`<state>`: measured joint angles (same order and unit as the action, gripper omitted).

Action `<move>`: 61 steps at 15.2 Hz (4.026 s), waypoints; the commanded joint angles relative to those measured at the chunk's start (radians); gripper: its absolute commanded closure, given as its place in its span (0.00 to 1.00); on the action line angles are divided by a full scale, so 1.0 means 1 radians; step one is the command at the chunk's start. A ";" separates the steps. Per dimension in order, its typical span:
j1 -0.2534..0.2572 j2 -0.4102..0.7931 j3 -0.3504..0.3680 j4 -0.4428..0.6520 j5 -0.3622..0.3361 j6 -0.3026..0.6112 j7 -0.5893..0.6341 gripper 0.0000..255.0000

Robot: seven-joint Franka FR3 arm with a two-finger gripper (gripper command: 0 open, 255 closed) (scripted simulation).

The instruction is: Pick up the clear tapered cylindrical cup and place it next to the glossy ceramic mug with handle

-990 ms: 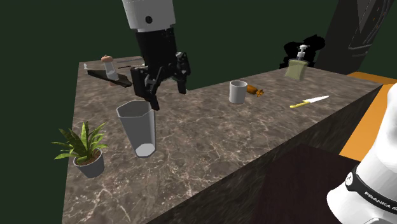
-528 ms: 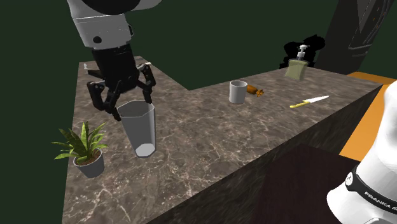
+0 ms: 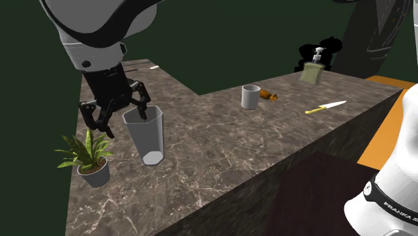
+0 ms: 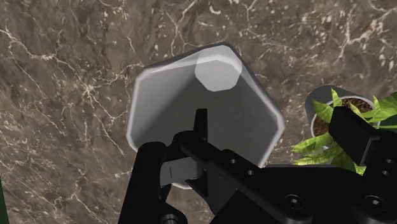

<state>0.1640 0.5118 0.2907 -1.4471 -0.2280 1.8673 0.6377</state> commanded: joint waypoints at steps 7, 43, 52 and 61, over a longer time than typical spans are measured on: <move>-0.001 0.013 -0.003 -0.025 -0.005 0.038 0.004 0.00; 0.017 -0.017 0.007 0.226 0.013 -0.239 -0.030 1.00; 0.040 0.018 0.005 0.404 0.005 -0.381 -0.043 1.00; -0.104 -0.168 -0.018 0.171 0.054 -0.316 -0.177 1.00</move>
<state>0.0868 0.3819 0.2779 -1.2205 -0.1846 1.5309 0.4860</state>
